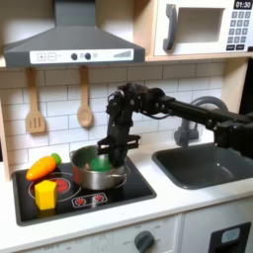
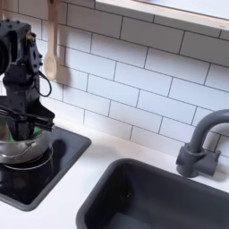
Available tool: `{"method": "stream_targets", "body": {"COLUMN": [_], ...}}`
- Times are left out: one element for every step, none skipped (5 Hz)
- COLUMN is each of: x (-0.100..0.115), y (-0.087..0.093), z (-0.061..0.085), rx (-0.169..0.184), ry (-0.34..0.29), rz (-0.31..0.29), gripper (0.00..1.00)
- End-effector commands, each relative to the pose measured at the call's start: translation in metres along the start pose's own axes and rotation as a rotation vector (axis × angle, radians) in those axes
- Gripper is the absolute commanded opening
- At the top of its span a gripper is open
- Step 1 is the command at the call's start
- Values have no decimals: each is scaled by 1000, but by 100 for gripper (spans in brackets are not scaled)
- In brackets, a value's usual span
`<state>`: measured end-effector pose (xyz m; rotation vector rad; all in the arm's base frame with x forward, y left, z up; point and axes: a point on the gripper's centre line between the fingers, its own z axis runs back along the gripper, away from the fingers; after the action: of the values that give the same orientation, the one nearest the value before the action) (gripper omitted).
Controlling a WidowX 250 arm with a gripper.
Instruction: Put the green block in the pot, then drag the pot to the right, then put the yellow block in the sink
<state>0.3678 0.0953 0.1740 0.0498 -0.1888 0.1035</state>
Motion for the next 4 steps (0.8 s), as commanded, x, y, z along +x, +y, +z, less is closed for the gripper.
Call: {"method": "stream_targets", "body": {"x": [-6,-9,-12,-14], "y": [-12,-20,-28,-29], "z": [-1,-4,-1,-1], "rx": [-28,-44,-60,-72], "ry": [17,36,32,37], "rz": [-41,-66,-95,-96], "gripper": [0,0,0,0]}}
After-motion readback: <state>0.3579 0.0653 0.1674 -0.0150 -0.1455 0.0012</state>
